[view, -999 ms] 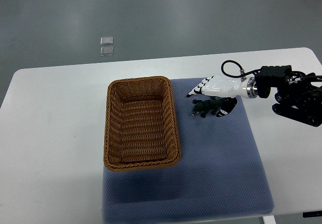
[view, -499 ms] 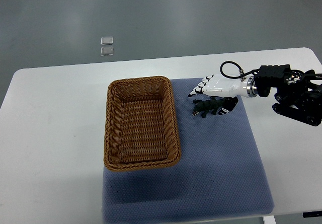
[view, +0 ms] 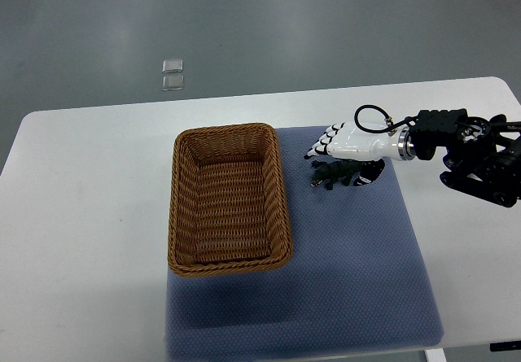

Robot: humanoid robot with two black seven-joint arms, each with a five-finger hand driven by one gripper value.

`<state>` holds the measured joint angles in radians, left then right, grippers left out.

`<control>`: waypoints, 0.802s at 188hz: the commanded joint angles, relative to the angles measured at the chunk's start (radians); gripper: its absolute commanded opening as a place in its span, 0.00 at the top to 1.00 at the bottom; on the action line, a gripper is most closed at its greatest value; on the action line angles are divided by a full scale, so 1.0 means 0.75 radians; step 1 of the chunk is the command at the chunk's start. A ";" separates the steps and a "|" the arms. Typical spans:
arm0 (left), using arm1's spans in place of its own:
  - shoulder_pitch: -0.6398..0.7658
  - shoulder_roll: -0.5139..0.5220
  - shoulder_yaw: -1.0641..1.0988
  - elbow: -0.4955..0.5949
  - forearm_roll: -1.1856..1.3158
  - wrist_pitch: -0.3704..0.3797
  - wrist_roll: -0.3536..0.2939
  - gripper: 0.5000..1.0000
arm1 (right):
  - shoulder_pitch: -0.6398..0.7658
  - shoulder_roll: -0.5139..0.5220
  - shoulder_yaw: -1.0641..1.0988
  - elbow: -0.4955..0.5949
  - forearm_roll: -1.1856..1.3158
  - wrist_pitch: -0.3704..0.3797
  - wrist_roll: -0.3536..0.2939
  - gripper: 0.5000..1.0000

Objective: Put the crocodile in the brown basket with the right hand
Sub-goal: 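Lower the right hand over the crocodile and close fingers around it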

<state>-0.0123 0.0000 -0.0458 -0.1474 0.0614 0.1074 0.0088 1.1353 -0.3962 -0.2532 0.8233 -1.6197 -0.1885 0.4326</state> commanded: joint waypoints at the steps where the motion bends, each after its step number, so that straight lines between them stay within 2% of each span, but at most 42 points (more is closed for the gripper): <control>1: 0.000 0.000 0.000 -0.002 0.000 0.000 0.001 0.00 | 0.000 0.013 -0.002 -0.020 0.000 0.000 0.000 0.19; 35: 0.000 0.000 0.000 0.000 0.000 0.000 0.001 0.00 | 0.000 0.031 -0.004 -0.044 -0.004 0.000 0.002 0.21; 70: 0.000 0.000 0.000 0.000 0.000 0.000 0.001 0.00 | -0.004 0.048 -0.006 -0.075 -0.031 0.000 0.004 0.28; 122: 0.000 0.000 0.000 0.000 0.000 0.000 0.001 0.00 | -0.004 0.046 -0.026 -0.079 -0.031 0.000 0.010 0.46; 151: 0.000 0.000 0.000 -0.002 0.000 0.000 0.001 0.00 | -0.004 0.046 -0.033 -0.079 -0.031 0.000 0.012 0.52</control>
<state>-0.0123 0.0000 -0.0458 -0.1473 0.0614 0.1074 0.0093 1.1321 -0.3619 -0.2736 0.7639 -1.6429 -0.1887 0.4409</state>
